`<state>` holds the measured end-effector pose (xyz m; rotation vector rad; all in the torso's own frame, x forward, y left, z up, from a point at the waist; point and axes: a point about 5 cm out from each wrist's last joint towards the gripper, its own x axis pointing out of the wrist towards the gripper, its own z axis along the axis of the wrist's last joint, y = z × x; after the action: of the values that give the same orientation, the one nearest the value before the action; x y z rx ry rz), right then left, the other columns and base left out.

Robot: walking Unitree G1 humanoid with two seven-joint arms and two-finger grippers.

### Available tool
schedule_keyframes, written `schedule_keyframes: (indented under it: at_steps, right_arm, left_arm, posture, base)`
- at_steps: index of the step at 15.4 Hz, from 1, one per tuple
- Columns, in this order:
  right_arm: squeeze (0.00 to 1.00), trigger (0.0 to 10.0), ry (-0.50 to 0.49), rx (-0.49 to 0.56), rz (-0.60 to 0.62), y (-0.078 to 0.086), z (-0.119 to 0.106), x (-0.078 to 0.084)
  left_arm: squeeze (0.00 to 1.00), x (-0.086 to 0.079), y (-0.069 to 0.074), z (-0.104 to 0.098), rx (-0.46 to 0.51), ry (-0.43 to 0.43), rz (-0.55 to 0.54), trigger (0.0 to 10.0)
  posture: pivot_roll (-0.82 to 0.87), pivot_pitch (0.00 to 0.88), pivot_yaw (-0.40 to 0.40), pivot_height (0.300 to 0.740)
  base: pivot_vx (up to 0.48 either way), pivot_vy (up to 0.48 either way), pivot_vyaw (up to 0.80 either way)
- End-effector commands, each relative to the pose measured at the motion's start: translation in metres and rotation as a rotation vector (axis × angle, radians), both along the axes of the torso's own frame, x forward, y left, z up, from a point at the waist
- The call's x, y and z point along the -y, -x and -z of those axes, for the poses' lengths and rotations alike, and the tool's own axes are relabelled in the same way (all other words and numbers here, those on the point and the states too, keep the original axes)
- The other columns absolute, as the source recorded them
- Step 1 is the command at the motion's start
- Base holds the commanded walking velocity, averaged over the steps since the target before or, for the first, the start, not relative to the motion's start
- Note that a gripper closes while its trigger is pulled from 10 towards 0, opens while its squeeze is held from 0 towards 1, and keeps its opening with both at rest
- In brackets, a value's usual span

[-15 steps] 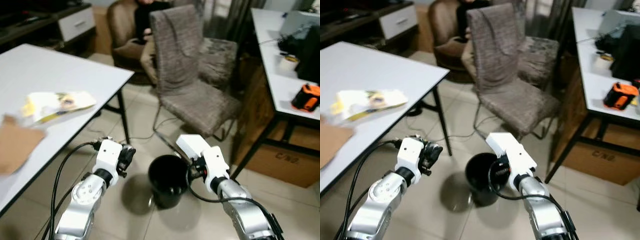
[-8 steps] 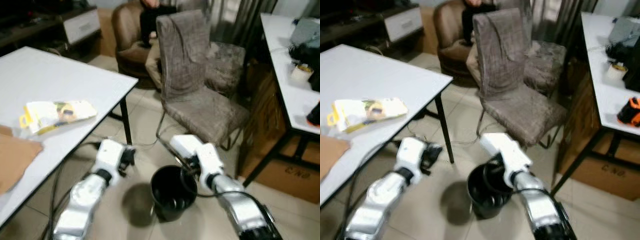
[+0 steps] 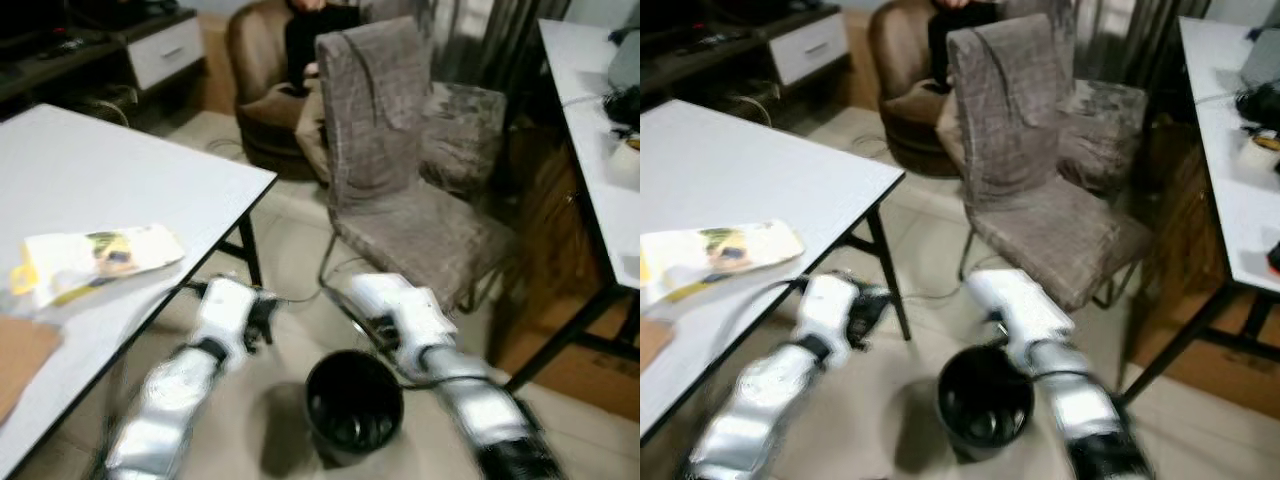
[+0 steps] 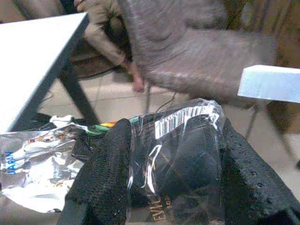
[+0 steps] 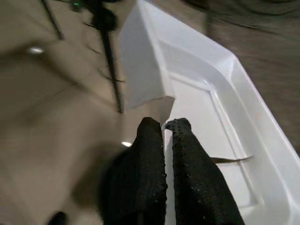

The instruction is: Picking trash to rubbish bin

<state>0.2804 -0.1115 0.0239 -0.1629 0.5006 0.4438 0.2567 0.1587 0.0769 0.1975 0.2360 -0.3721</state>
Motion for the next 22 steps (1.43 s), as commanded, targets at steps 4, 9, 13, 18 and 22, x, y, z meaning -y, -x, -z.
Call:
schedule_keyframes:
  at_steps: [4,9,13,18,22]
  right_arm:
    - [0.00,10.0,0.059,-0.091,0.030,-0.001,0.022,0.012]
    - [0.00,10.0,-0.012,-0.169,0.018,-0.009,0.029,-0.005]
    - [0.00,10.0,0.034,-0.104,0.019,-0.024,0.017,-0.007]
    - [1.00,10.0,-0.013,-0.099,0.040,-0.031,0.013,-0.004]
    - [1.00,10.0,-0.017,-0.103,0.037,-0.030,0.014,-0.005]
  left_arm:
    - [0.00,0.011,0.009,-0.013,0.021,-0.043,0.171,10.0]
    - [0.00,0.008,0.024,-0.023,-0.019,-0.058,0.263,10.0]
    - [0.00,0.008,0.026,-0.025,-0.026,-0.055,0.251,10.0]
    - [0.00,0.009,0.026,-0.026,-0.032,-0.050,0.244,10.0]
    - [0.00,0.010,0.025,-0.026,-0.029,-0.055,0.241,10.0]
  posture:
    - [0.00,0.090,0.041,0.740]
    - [0.03,0.126,0.045,0.740]
    - [0.03,0.134,0.041,0.740]
    - [0.03,0.137,0.038,0.740]
    - [0.03,0.136,0.035,0.740]
  base:
    - [0.000,0.000,0.00]
    - [0.000,0.000,0.00]
    - [0.000,0.000,0.00]
    - [0.000,0.000,0.00]
    - [0.000,0.000,0.00]
